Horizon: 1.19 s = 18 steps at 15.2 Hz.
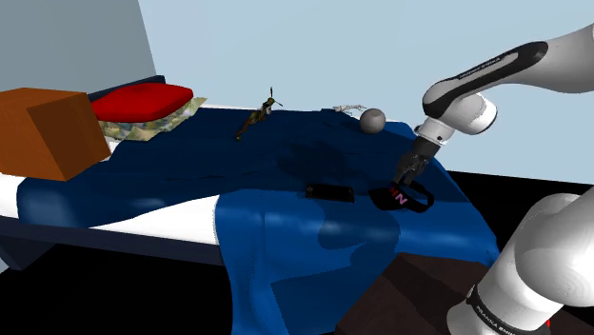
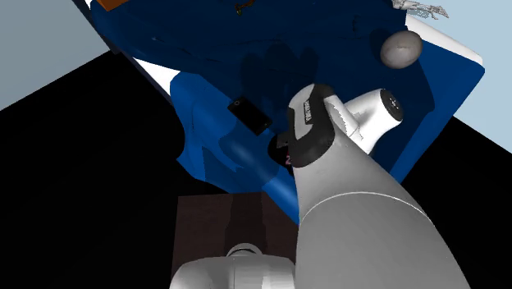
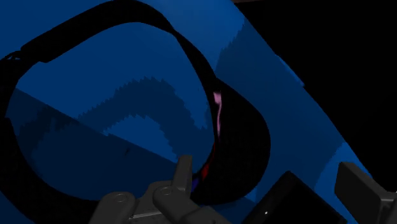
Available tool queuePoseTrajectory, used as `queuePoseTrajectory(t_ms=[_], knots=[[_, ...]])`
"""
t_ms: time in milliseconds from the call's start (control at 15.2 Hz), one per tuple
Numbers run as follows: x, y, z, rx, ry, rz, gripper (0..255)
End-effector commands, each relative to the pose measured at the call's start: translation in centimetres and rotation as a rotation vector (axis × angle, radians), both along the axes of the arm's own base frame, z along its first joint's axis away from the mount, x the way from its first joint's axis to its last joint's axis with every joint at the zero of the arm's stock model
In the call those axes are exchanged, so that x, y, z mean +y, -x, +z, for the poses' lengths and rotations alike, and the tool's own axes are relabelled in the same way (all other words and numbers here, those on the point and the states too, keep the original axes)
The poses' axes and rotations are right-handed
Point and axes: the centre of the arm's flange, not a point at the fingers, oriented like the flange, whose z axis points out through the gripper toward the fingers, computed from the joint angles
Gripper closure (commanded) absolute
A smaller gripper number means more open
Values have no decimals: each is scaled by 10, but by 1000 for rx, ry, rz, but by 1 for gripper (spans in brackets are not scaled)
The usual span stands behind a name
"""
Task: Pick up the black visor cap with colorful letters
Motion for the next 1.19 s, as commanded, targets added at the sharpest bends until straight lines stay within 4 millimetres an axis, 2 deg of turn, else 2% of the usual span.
queuePoseTrajectory(t_ms=[0, 396, 528, 594, 1122], knots=[[-10, 1, -17, -5, -10, -10, 0], [-10, 1, -48, -5, -10, -10, 0], [-10, 1, -51, -5, -10, -10, 0], [-10, 2, -51, -5, -10, -10, 255], [-10, 2, -52, -5, -11, -10, 255]])
